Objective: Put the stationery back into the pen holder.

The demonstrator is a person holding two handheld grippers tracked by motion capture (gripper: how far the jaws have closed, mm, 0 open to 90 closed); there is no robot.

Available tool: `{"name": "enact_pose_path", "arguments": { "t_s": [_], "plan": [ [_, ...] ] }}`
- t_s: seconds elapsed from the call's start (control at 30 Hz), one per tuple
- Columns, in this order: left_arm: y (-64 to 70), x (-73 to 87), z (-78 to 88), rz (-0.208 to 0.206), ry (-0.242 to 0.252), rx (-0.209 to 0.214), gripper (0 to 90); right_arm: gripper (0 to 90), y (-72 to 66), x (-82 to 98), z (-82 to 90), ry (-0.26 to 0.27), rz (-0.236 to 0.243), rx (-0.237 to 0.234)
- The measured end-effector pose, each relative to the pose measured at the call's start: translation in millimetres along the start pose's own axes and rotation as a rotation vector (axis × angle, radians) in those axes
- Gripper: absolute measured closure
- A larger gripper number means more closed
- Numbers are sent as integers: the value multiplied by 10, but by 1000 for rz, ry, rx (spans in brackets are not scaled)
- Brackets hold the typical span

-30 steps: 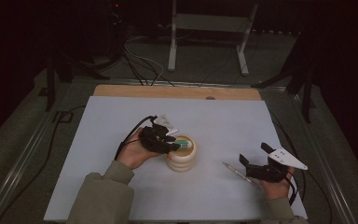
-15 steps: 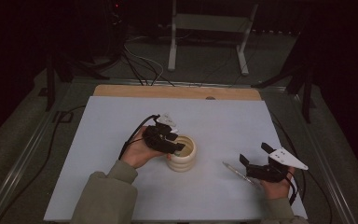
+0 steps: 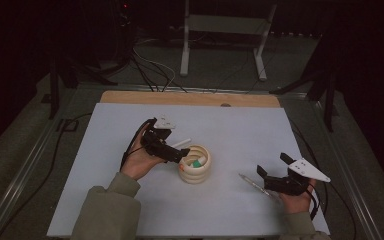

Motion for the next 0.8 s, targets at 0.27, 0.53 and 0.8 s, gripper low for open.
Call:
{"name": "enact_pose_path", "arguments": {
  "t_s": [0.27, 0.53, 0.8],
  "plan": [
    [-80, 1, 66, 5, 31, -27, 12, 0, -2, 1, 0, -1, -1, -1],
    [-192, -7, 122, 8, 65, -59, 13, 0, -4, 2, -2, -1, 0, -4],
    [-280, -16, 143, 16, 85, -73, 13, 0, -6, 3, -4, -2, 1, -5]
  ]
}}
Point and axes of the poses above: each handheld gripper's, and its own axes: z roughly backward along the jaws, x roughly out of its underside, y roughly to its right, the point moved 7 cm from there along -z, roughly forward along the jaws, and after that the axes turned 11 degrees about z, right-handed, at the moved point
